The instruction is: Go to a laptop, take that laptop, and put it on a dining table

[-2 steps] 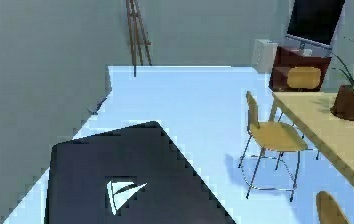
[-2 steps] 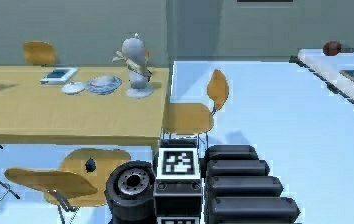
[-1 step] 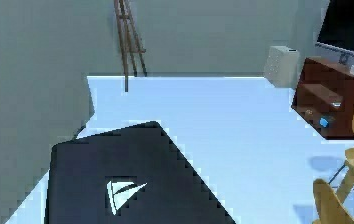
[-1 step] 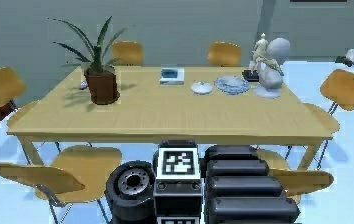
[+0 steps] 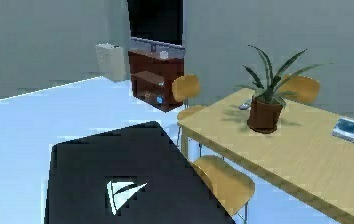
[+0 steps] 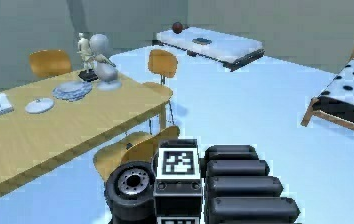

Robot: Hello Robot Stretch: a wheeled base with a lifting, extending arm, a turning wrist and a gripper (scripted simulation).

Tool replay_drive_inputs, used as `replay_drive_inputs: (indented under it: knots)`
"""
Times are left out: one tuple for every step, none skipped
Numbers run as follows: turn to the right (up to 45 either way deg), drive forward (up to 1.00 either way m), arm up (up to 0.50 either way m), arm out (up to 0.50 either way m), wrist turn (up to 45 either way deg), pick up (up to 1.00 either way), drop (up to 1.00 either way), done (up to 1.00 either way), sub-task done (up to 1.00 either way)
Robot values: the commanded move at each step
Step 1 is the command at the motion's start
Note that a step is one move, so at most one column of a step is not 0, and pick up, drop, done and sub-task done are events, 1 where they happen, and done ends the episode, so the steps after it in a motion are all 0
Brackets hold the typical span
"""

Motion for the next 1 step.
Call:
replay_drive_inputs:
  knots:
    - [45.0,0.00,0.00,0.00,0.0,0.00,0.00,0.00,0.00]
